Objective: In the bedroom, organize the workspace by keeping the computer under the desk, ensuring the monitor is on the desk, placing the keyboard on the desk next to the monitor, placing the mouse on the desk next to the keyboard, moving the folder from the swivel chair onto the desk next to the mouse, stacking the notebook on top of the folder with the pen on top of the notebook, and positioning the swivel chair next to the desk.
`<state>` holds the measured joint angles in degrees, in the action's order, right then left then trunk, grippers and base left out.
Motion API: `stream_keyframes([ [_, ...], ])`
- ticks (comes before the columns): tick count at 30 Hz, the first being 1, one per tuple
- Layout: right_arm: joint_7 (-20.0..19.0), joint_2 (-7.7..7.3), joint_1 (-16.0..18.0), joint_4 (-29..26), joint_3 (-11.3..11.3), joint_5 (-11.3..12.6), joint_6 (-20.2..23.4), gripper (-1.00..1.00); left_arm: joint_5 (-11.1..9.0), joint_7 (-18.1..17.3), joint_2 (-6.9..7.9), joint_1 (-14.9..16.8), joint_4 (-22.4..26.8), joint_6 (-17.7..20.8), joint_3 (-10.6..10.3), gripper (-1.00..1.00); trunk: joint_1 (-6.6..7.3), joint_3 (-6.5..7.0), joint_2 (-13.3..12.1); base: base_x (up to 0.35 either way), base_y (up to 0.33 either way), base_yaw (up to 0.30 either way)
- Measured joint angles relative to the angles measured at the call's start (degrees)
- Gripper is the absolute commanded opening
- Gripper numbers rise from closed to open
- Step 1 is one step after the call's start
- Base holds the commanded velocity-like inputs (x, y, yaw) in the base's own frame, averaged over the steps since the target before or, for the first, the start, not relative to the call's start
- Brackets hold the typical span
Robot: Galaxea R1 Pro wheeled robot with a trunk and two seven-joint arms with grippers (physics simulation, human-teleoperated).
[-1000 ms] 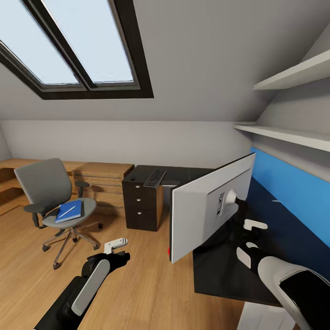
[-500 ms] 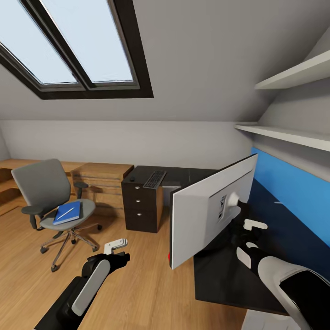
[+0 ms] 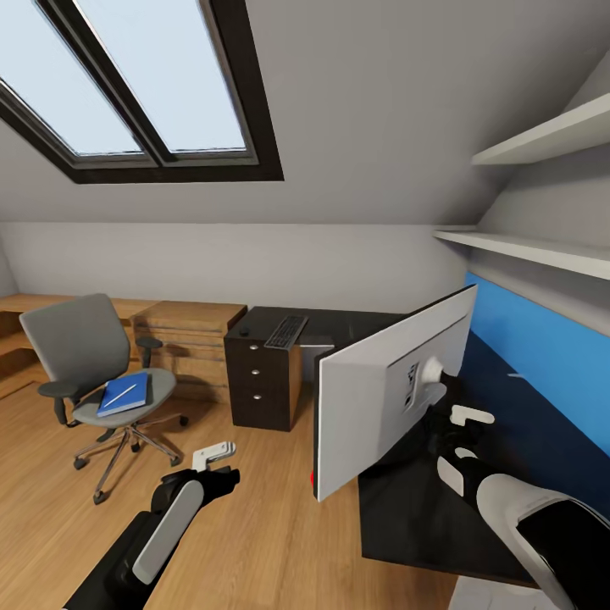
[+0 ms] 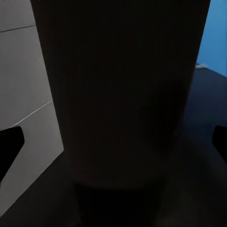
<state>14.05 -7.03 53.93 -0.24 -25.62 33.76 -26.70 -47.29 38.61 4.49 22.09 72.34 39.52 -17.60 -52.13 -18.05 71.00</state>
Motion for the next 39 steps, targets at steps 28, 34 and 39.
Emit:
stream_keyframes([
  [28, 0.12, 0.00, 0.02, -0.02, 0.17, 0.01, -0.06, -1.00, -0.09, 0.10, 0.02, -0.01, -0.42, 0.00, 0.05, 1.00, -0.01, 0.00, 0.00, 0.002, 0.000, 0.000],
  [34, 0.04, 0.00, 0.01, 0.01, -0.04, 0.29, -0.13, -1.00, -0.05, 0.22, 0.02, 0.00, -0.42, -0.04, 0.07, 1.00, 0.00, 0.00, 0.00, 0.000, 0.000, 0.000],
  [39, 0.04, 0.00, 0.01, 0.01, -0.04, 0.28, -0.12, -1.00, -0.05, 0.25, 0.02, 0.00, -0.42, -0.04, 0.05, 1.00, 0.00, 0.00, 0.00, 0.000, 0.000, 0.000],
])
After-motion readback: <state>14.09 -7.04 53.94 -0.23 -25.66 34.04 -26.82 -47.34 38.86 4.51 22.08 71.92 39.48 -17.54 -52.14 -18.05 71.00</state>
